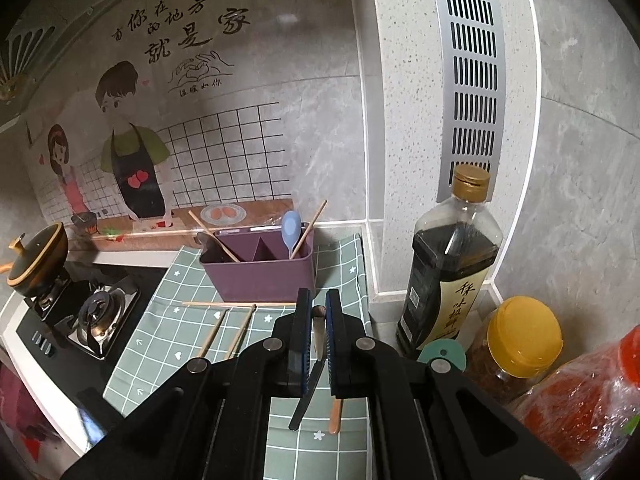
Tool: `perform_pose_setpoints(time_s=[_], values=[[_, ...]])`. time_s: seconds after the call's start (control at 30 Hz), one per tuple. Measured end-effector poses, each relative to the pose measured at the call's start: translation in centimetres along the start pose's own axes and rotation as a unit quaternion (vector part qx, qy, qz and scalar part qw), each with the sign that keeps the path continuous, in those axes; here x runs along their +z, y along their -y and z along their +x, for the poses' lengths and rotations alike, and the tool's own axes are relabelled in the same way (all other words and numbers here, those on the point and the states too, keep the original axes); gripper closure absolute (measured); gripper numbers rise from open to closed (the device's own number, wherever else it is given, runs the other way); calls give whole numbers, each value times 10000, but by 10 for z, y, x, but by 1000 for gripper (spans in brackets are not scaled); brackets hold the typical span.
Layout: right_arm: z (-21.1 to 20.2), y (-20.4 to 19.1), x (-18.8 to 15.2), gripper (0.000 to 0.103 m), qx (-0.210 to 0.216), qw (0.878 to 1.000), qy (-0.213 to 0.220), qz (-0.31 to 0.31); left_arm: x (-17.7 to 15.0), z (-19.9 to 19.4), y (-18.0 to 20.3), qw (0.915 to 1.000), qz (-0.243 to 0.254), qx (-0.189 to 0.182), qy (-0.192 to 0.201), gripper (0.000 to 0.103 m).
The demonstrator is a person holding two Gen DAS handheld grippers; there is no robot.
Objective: Organize utensils
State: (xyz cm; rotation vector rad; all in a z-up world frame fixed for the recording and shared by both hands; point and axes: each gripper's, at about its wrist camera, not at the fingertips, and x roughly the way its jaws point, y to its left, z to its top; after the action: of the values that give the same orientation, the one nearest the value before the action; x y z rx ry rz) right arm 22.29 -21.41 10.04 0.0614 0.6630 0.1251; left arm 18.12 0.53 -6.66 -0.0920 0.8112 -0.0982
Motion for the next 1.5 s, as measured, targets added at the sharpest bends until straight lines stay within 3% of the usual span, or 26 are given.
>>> perform_pose_setpoints(time_s=[0.37, 0.63, 0.83, 0.97, 1.2, 1.5], values=[[-7, -10, 21, 97, 16, 9999, 167, 9, 88, -74, -34, 9953, 119, -175, 947, 97], [-3, -29, 53, 97, 204, 9996, 140, -99, 163, -103, -48, 9915, 100, -547, 1176, 97], [-21, -50, 110, 97, 546, 9975, 390, -230, 240, -138, -53, 9860, -12, -993, 1343, 97], [-33, -66, 164, 97, 582, 9953, 638, -431, 294, -160, -52, 9773, -8, -1084, 1823, 97], [-12, -89, 219, 97, 393, 9940, 567, -845, 349, -145, -52, 9697, -90, -1188, 2133, 97], [77, -89, 205, 97, 188, 9941, -126, -1061, 358, -51, -53, 9792, -145, -1140, 1671, 97]])
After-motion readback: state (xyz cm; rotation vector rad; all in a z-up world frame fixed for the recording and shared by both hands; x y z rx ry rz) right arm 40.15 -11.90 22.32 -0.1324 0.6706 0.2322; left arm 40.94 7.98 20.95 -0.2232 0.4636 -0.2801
